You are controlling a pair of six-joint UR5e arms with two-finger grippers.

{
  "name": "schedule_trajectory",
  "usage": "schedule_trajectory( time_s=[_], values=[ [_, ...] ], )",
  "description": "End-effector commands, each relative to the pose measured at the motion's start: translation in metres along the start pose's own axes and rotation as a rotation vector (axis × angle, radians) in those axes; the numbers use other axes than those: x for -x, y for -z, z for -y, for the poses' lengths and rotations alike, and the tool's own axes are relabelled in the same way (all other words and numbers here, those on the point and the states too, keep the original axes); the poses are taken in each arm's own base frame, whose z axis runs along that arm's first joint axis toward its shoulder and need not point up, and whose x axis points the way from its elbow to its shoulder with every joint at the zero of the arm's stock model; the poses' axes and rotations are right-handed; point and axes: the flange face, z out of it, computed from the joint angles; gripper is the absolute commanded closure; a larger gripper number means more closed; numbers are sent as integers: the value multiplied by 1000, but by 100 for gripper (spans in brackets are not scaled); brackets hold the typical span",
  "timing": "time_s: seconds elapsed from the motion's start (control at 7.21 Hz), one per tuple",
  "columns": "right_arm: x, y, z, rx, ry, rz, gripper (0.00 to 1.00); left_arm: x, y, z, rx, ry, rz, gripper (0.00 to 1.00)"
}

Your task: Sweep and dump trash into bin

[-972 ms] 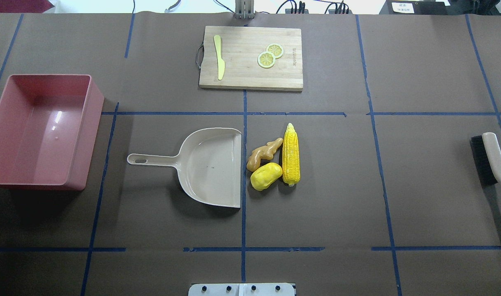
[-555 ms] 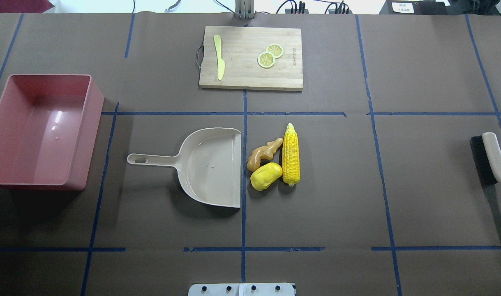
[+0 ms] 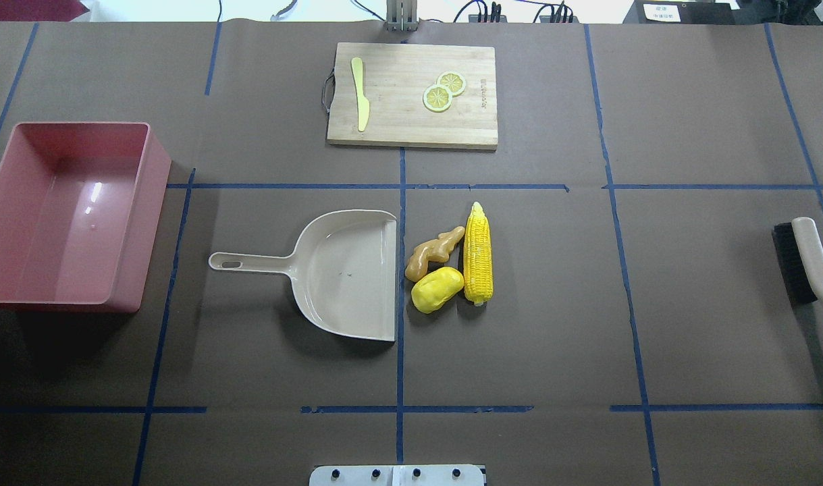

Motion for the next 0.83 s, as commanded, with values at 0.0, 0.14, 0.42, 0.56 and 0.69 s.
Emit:
schedule_trajectory(
  time_s=[0.0,0.14,0.42,0.56,0.69],
  values=[
    [40,0,4,-30,27,32,0,-1,1,2,-5,-5,1,0],
    [44,-18,-2,-4,-11,10,0,-1,2,2,-6,-6,1,0],
    [36,-43,-33,-35,-15,-23,0,-2,3,2,-29,-29,8,0],
    [52,-67,-40,-7,-58,-37,0,-2,2,2,-46,-46,13,0],
    [56,-91,-47,-3,-37,-90,0,-2,3,2,-50,-51,14,0]
  ],
)
